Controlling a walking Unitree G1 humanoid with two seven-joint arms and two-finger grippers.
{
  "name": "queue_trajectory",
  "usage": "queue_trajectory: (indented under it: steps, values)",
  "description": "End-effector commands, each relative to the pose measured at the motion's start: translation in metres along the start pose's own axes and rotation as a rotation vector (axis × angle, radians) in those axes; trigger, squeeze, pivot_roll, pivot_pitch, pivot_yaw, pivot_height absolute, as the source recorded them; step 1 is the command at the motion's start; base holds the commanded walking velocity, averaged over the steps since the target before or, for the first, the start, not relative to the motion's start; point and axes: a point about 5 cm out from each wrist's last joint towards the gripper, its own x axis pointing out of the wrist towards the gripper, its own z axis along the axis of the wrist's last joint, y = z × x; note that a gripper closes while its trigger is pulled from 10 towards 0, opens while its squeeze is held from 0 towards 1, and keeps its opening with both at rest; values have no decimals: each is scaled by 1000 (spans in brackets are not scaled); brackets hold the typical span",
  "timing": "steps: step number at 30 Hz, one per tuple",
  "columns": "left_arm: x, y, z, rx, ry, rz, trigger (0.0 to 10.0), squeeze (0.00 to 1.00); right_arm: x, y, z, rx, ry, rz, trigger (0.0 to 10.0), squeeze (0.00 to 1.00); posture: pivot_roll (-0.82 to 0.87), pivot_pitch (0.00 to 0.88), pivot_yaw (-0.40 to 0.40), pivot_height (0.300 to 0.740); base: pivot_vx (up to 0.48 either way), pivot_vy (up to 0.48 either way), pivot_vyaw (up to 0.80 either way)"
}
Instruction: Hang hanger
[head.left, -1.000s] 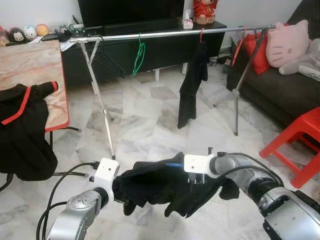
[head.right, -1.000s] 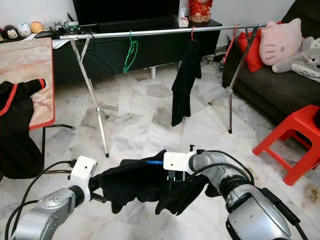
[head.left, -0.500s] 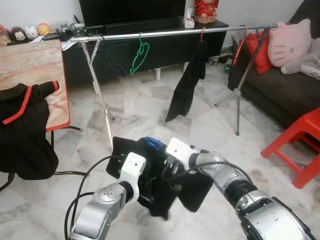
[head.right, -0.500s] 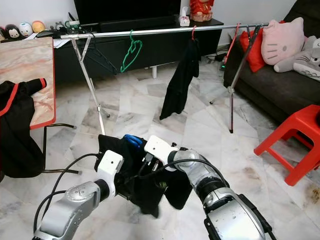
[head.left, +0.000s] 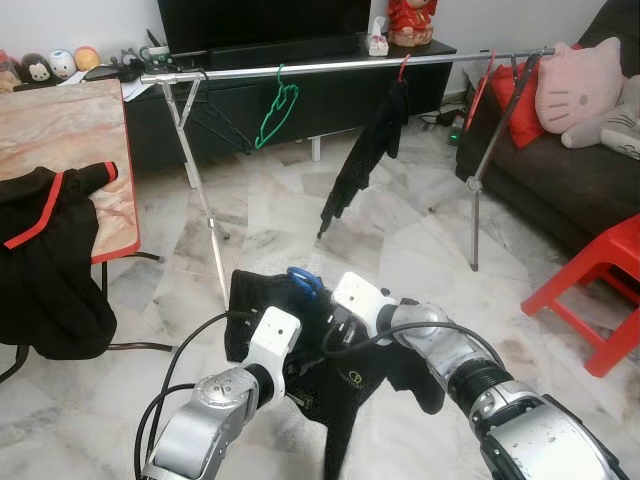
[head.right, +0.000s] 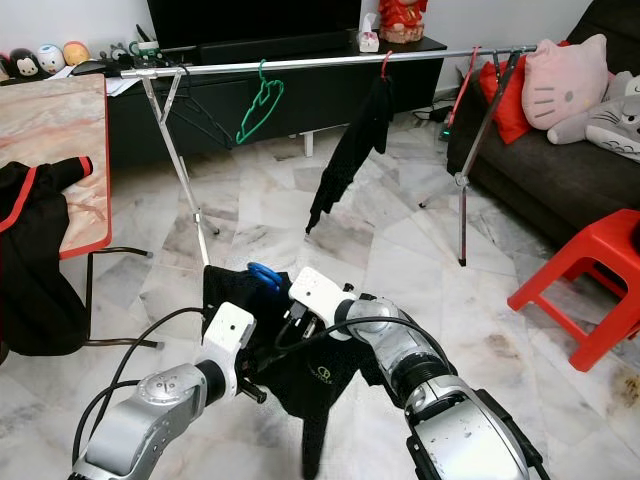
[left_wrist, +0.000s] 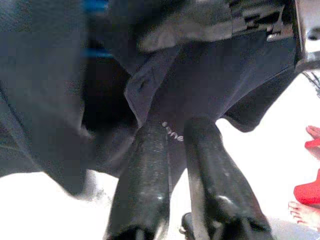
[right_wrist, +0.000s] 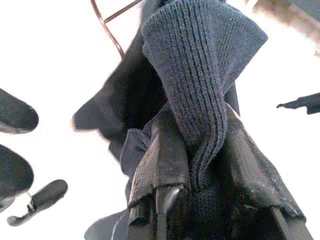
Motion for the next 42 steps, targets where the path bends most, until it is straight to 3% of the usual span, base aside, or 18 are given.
queue_trajectory:
  steps: [1,10,13,17,19,21,22,27,28,30,31,32,39,42]
  values:
    - [-1,0,-1,10,-2,0,5608,1000,-1,-10,18,-1,-80,-47,0,0,-38,0,-8,732,0,0,0]
    - [-7,7,-2,-4,-14,33,5804,1000,-3,-11,20,-4,-119,-43,0,0,-46,0,3,732,0,0,0]
    - [-38,41,8,14,-137,122,5882,1000,-13,-19,16,-35,-165,-50,0,0,-45,0,4,732,0,0,0]
    - [-45,48,10,28,-153,129,5843,1000,-16,-21,14,-26,-172,-44,0,0,-43,0,3,732,0,0,0]
    - [-59,59,16,37,-214,153,6353,1000,-20,-20,7,-5,-169,39,0,0,-45,0,0,732,0,0,0]
    - [-62,62,17,33,-226,162,6353,1000,-22,-19,6,-16,-167,57,0,0,-45,0,0,732,0,0,0]
    - [-65,63,17,28,-233,166,7020,1000,-24,-19,4,-18,-167,81,0,0,-44,0,-2,732,0,0,0]
    - [-75,64,14,56,-227,130,7569,1000,-34,-17,-5,-11,-178,208,0,0,-45,0,-5,732,0,0,0]
    - [-80,63,12,55,-222,94,10000,1000,-39,-16,-12,-26,-157,276,0,0,-50,0,-6,732,0,0,0]
    - [-83,60,10,59,-210,56,10000,1000,-44,-16,-16,-37,-142,319,0,0,-47,0,-9,732,0,0,0]
    - [-84,57,9,86,-206,25,10000,365,-46,-17,-17,-39,-135,340,0,0,-45,0,-12,732,0,0,0]
    - [-84,56,8,92,-202,16,10000,0,-47,-17,-18,-43,-131,343,0,0,-44,0,-14,732,0,0,0]
    - [-85,47,-2,114,-130,-96,10000,0,-54,-17,-22,-49,-98,463,0,0,-39,0,-21,732,0,0,0]
    - [-88,42,-4,133,-99,-175,10000,0,-60,-15,-23,-72,-93,572,0,0,-33,0,-25,732,0,0,0]
